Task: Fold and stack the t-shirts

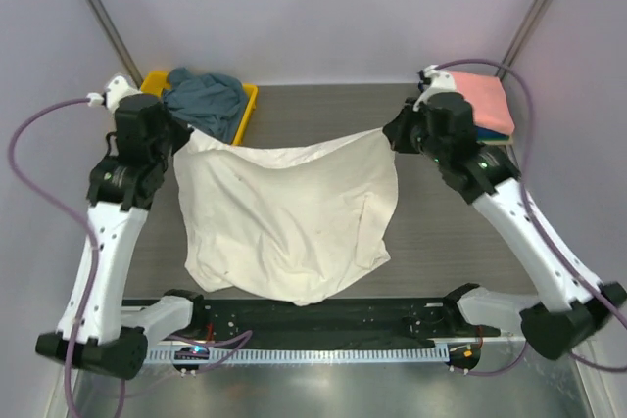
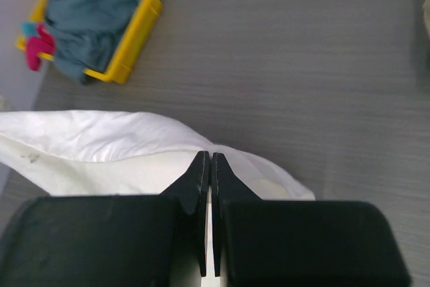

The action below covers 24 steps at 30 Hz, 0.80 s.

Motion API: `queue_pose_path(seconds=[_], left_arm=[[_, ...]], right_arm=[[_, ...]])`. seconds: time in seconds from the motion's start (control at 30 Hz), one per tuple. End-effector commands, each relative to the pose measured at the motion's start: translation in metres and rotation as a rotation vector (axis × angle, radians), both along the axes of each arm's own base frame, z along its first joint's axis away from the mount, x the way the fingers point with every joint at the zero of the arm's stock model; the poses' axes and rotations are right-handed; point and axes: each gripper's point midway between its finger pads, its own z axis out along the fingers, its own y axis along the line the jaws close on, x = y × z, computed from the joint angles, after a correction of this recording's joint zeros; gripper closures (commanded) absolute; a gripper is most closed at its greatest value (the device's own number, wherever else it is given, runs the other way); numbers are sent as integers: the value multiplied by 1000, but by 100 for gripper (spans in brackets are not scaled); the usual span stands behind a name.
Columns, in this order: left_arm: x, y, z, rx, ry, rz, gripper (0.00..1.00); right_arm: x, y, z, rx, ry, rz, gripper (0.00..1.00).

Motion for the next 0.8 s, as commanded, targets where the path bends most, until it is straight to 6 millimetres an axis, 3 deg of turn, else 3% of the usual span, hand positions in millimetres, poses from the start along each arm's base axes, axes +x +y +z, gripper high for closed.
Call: queue_pose_path(seconds=[0.0, 0.07, 0.1, 0.13, 0.17, 0.2, 0.23, 0.3, 0.37, 0.47, 0.53, 0.63, 0.67, 0.73, 0.77], left_arm=[[-53, 15, 77, 22, -169, -2, 100], [-80, 21, 92, 31, -181, 6, 100], [-100, 25, 121, 26, -257, 4, 100], [-118, 25, 138, 20, -296, -16, 100], [-125, 22, 140, 21, -306, -37, 100], [-148, 23, 161, 15, -385, -54, 100], [-160, 22, 172, 16, -427, -80, 100], [-184, 14, 191, -4, -518, -139, 100], [-217, 11, 213, -22, -641, -186, 100], [-257, 1, 238, -12, -786, -276, 100], [-282, -2, 257, 8, -881, -312, 100], [-303, -5, 277, 46, -948, -331, 100], [-302, -6, 286, 42, -959, -337, 100], [-299, -9, 293, 37, -966, -352, 100], [-283, -13, 297, 28, -947, -360, 100]], right_arm=[[-50, -27, 99, 48, -230, 24, 99], [-74, -30, 128, 71, -318, 86, 99], [-87, -34, 141, 86, -363, 103, 99], [-111, -38, 164, 109, -440, 150, 99], [-128, -38, 175, 127, -482, 198, 99], [-142, -39, 185, 137, -521, 232, 99], [-169, -47, 200, 159, -596, 267, 99], [-204, -46, 215, 174, -682, 376, 99], [-244, -61, 229, 200, -783, 402, 99], [-283, -76, 243, 228, -856, 422, 99], [-297, -82, 250, 231, -880, 426, 99], [-316, -94, 268, 225, -937, 404, 99], [-325, -101, 277, 230, -967, 387, 99], [-321, -108, 285, 219, -981, 342, 99], [-322, -113, 291, 214, -997, 315, 99]])
